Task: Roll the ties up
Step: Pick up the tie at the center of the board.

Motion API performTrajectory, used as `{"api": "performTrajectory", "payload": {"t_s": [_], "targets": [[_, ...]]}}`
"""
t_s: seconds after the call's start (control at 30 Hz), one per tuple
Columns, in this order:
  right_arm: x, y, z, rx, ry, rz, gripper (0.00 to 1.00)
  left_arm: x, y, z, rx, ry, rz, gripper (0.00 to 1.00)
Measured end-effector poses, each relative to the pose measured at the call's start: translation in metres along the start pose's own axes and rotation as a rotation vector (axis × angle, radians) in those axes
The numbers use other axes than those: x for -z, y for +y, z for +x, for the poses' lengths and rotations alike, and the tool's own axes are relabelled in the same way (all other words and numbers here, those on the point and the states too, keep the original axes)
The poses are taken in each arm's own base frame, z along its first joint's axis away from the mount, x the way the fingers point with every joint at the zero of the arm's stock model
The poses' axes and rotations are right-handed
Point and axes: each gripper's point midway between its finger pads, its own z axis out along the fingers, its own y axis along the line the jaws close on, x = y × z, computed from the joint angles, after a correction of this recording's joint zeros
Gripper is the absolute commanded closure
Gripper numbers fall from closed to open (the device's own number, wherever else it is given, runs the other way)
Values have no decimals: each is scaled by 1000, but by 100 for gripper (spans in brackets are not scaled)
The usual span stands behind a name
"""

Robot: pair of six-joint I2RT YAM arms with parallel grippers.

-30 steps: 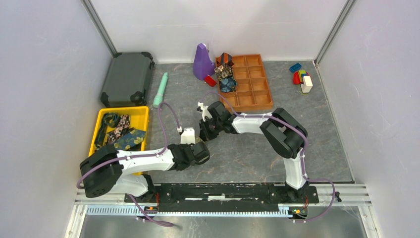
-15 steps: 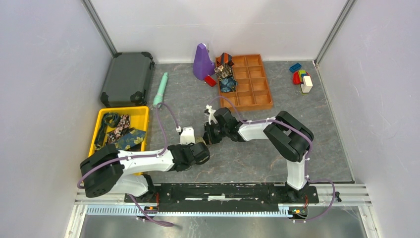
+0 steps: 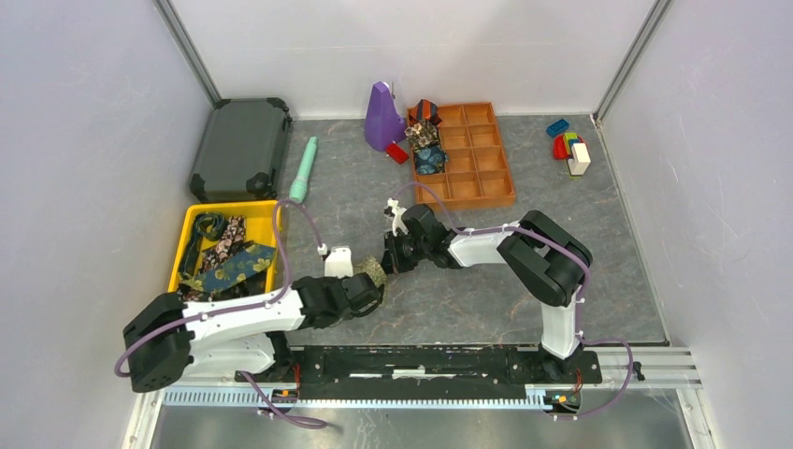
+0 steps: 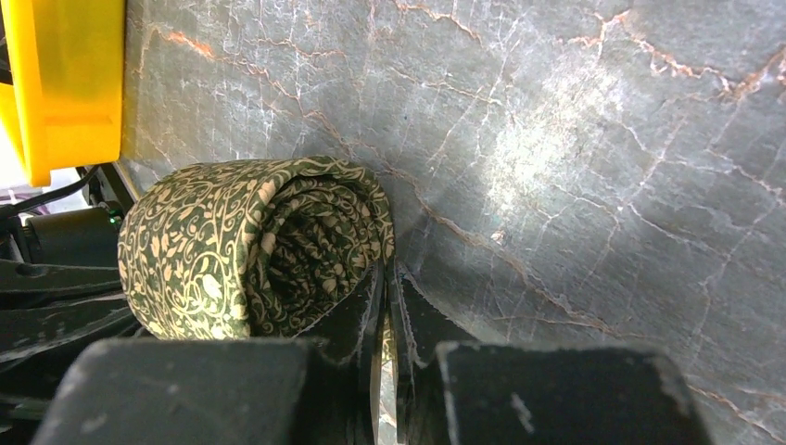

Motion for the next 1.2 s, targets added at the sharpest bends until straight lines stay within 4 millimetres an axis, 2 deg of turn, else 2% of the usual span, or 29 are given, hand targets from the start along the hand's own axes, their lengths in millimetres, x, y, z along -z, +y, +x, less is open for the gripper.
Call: {"api": "performTrajectory", "payload": {"t_s": [0.1,0.2,0.37,0.5,0.57,0.73,0.87,1.0,1.13,1.2], "targets": [[0,0,0,8,2,5,89,12,4,-2,-5,13,13,86],[1,-1,-1,24,-4,17,89,30,2,-16,-6,4,39,77],[5,-4,-3,50,-12,56,86,70,-14,-67,0,-102,94,72],[12,-12,-6,61,-31,111,75,87,-30,-109,-52,-171,82,71],[19,-17,-7,61,-43,136,71,82,-30,-118,-66,-172,56,68],[39,-32,-5,49,-71,200,73,45,-22,-131,-145,-69,17,64],[58,-38,15,34,-89,212,74,29,-20,-140,-196,-11,20,66],[72,-24,52,36,-84,172,76,12,-26,-145,-232,25,9,67],[69,2,81,64,-67,97,77,7,-24,-142,-236,39,-5,66],[67,14,88,76,-69,60,77,7,-21,-143,-231,36,-8,65]]}}
